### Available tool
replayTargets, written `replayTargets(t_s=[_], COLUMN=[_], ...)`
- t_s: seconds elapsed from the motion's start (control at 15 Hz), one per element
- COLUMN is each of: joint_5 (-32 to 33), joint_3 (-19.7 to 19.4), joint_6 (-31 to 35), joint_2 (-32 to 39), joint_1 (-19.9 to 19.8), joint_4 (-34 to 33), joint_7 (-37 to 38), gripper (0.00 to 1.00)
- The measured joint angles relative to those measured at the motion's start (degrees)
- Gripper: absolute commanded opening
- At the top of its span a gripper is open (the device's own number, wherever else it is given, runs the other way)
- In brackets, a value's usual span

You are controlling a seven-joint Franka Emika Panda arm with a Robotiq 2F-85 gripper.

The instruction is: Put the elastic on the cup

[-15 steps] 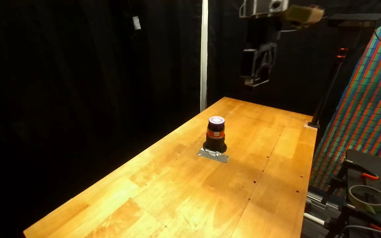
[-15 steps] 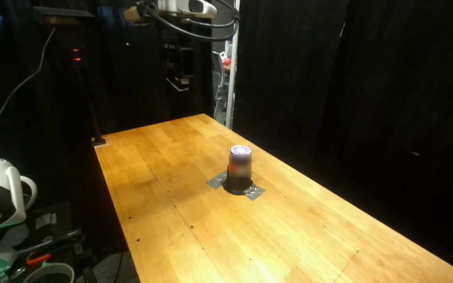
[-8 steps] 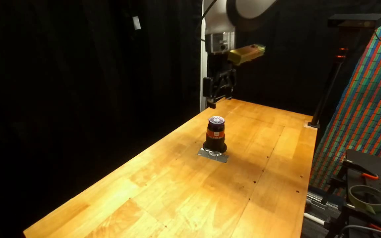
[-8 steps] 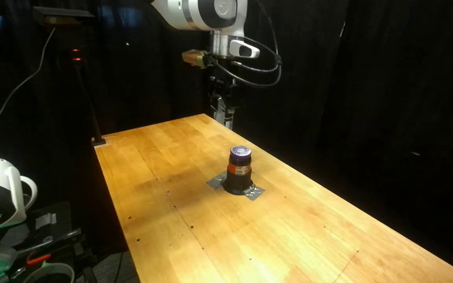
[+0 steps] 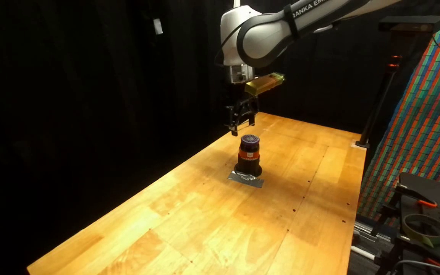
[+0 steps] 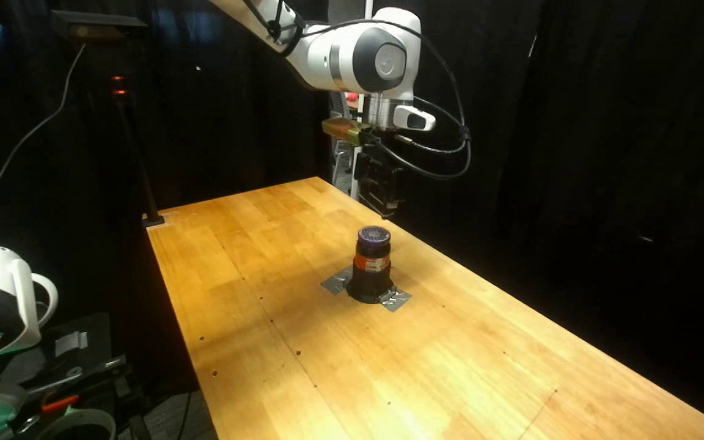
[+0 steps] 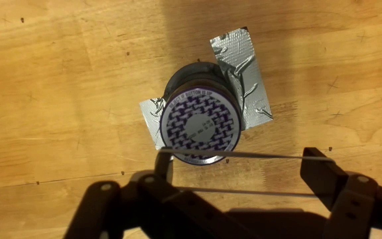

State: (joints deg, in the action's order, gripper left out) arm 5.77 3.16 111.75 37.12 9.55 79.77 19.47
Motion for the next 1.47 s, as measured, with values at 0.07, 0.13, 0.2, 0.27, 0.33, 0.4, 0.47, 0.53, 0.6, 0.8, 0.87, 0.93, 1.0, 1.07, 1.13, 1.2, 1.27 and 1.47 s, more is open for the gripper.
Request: replayTargets(t_s=[0.07, 0.13, 0.2, 0.27, 0.33, 0.4, 0.47, 0.53, 0.6, 0.8, 0.87, 0.93, 1.0, 1.07, 1.13, 1.2, 1.27, 1.47], joint_5=[0.0, 0.0, 0.0, 0.0, 0.0, 0.0, 0.0, 0.0, -0.1, -0.3, -0.4, -0.5, -0.5, -0.6, -0.7, -0.8, -0.9, -2.0], joint_3=[-0.3, -0.7, -0.9, -1.2, -1.3, -1.5, -1.5, -1.6, -1.6, -1.7, -1.7, -1.7, -1.7, -1.7, -1.7, -1.7, -1.7, -1.7], joint_6=[0.0, 0.0, 0.0, 0.0, 0.0, 0.0, 0.0, 0.0, 0.0, 0.1, 0.1, 0.1, 0.1, 0.4, 1.0, 1.6, 2.1, 2.3], joint_2=[0.9, 1.6, 2.2, 2.8, 3.4, 3.8, 4.3, 4.6, 4.9, 5.6, 5.8, 6.0, 6.2, 6.4, 6.6, 6.8, 7.0, 7.1], joint_1=[0.0, 0.0, 0.0, -0.1, -0.2, -0.3, -0.4, -0.5, -0.7, -1.1, -1.2, -1.3, -1.4, -1.5, -1.6, -1.6, -1.7, -1.7], joint_4=[-0.7, -1.3, -1.7, -2.1, -2.4, -2.5, -2.8, -2.9, -3.0, -3.0, -3.0, -3.0, -3.0, -3.0, -3.0, -3.0, -3.0, -2.7], joint_7=[-0.3, -0.5, -0.7, -0.9, -1.0, -1.2, -1.4, -1.5, -1.7, -1.9, -2.0, -2.0, -2.0, -2.0, -2.0, -2.0, -2.0, -2.2], gripper=[1.0, 1.0, 1.0, 1.0, 1.0, 1.0, 1.0, 1.0, 1.0, 1.0, 1.0, 1.0, 1.0, 1.0, 1.0, 1.0, 1.0, 1.0])
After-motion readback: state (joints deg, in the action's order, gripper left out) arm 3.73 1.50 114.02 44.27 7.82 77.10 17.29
